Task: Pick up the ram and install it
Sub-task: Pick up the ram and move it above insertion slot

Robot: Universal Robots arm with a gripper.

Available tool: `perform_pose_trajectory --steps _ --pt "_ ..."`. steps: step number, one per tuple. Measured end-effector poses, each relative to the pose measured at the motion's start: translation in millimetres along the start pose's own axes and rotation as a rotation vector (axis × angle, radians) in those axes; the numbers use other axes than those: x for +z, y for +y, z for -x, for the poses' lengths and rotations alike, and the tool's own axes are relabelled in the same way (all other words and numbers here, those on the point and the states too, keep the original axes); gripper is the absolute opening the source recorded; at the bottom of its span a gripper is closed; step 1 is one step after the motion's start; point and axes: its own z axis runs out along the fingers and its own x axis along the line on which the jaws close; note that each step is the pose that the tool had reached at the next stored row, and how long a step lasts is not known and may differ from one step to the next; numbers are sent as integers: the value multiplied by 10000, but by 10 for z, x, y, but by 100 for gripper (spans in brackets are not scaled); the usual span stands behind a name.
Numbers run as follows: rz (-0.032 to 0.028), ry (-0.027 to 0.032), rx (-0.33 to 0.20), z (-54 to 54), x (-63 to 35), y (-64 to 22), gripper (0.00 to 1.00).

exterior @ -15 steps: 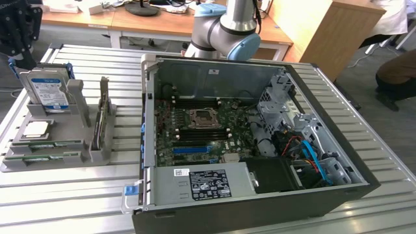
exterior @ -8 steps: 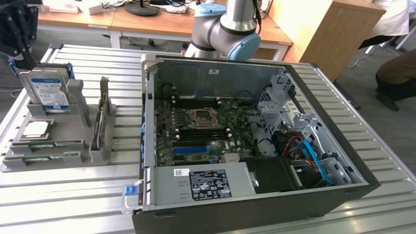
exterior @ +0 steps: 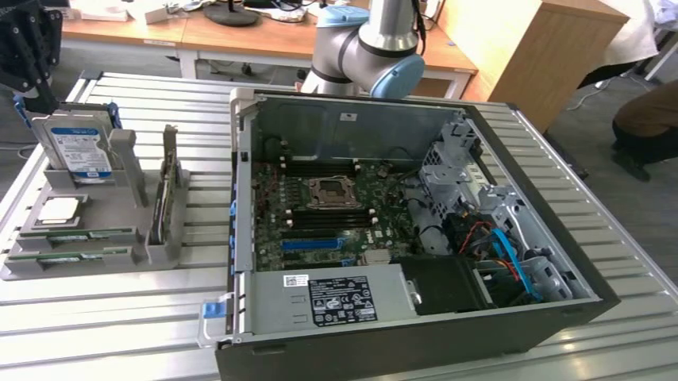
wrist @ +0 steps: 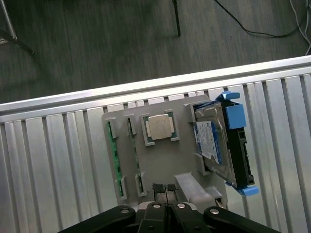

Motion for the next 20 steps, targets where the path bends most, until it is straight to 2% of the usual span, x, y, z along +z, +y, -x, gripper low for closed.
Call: perform_pose_trajectory --steps 6,7,8,10,11,12,20 --pt "0 0 0 0 0 0 11" --pt "0 0 0 0 0 0 17" --pt "0 0 0 0 0 0 17" --pt "0 0 0 0 0 0 29" --pt "0 0 0 0 0 0 29" --pt "0 0 0 0 0 0 36" --pt "5 11 -246 0 1 0 36"
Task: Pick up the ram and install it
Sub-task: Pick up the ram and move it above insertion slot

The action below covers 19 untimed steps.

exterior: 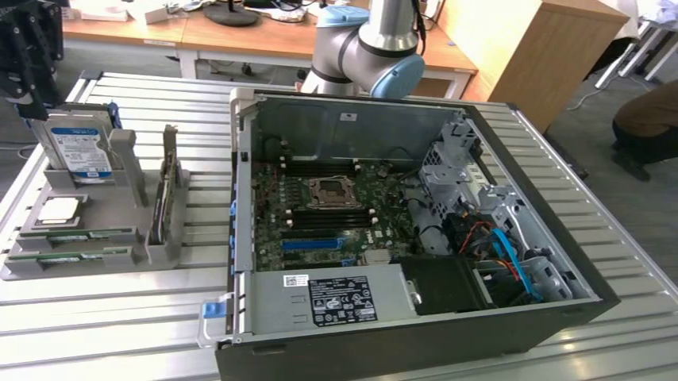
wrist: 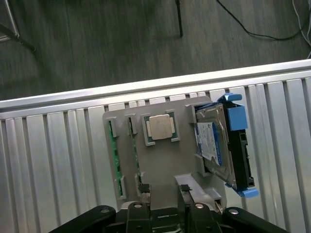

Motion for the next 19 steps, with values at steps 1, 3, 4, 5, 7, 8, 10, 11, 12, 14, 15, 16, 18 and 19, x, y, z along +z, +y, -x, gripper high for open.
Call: perform_pose_trajectory --steps 1,3,4,5,7,8,10,11,12,14,15,16,18,19 --pt "2 3 -58 0 0 0 36" --pt "5 9 -191 0 0 0 36" --pt "6 10 -220 0 0 0 36" --pt "5 11 -222 0 0 0 36" --pt "5 10 -223 0 0 0 36" --pt "6 11 -223 0 0 0 36" --pt "6 11 -221 -4 0 2 36" --pt "6 11 -222 -9 0 2 36" --pt "6 11 -224 -16 0 2 36" --pt "6 11 -228 -29 0 2 36" --pt "6 11 -230 -35 0 4 36" --pt "6 11 -233 -42 0 5 36" --pt "6 11 -243 -56 0 8 36" --pt "7 12 -247 -63 -1 10 36"
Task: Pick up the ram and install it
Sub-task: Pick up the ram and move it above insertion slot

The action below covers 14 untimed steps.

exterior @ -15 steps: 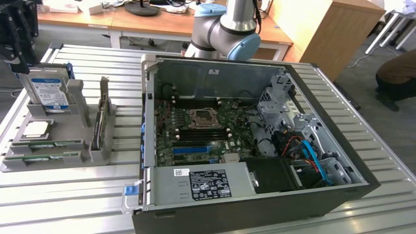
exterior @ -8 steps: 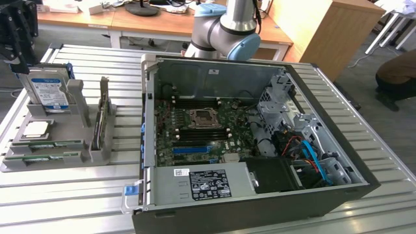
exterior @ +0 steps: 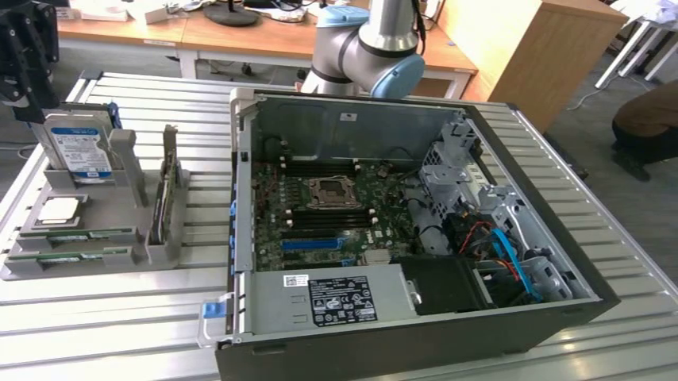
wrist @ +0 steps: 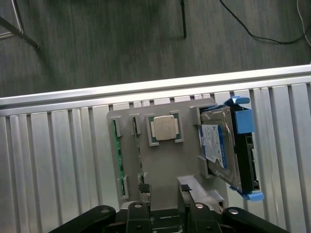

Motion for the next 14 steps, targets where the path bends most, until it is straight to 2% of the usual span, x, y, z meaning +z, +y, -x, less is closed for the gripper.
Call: perform_pose_trajectory --steps 14 --pt "1 3 -62 -126 -1 40 36"
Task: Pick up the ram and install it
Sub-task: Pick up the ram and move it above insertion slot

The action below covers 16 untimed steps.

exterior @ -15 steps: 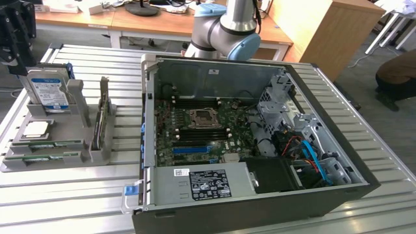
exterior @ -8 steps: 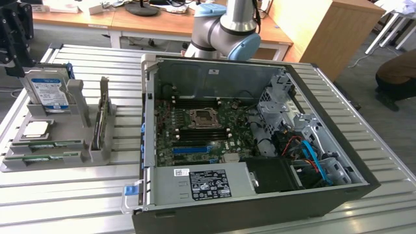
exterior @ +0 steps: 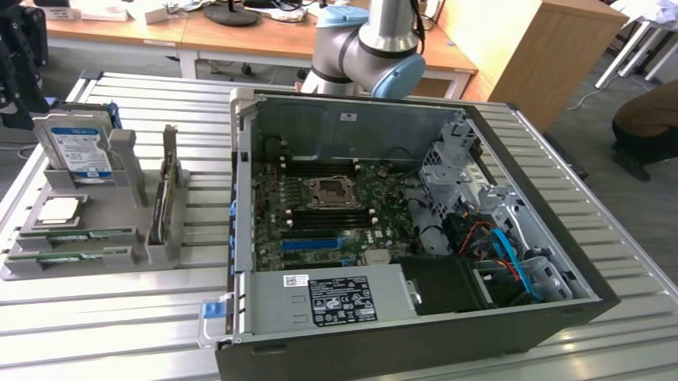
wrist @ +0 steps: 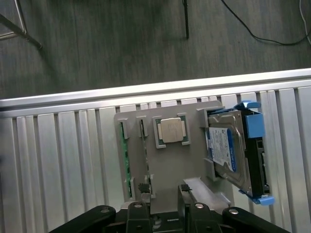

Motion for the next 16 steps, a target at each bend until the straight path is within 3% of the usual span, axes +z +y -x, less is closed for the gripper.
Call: perform_pose_trajectory --steps 16 --pt "-7 10 -248 -2 8 1 36"
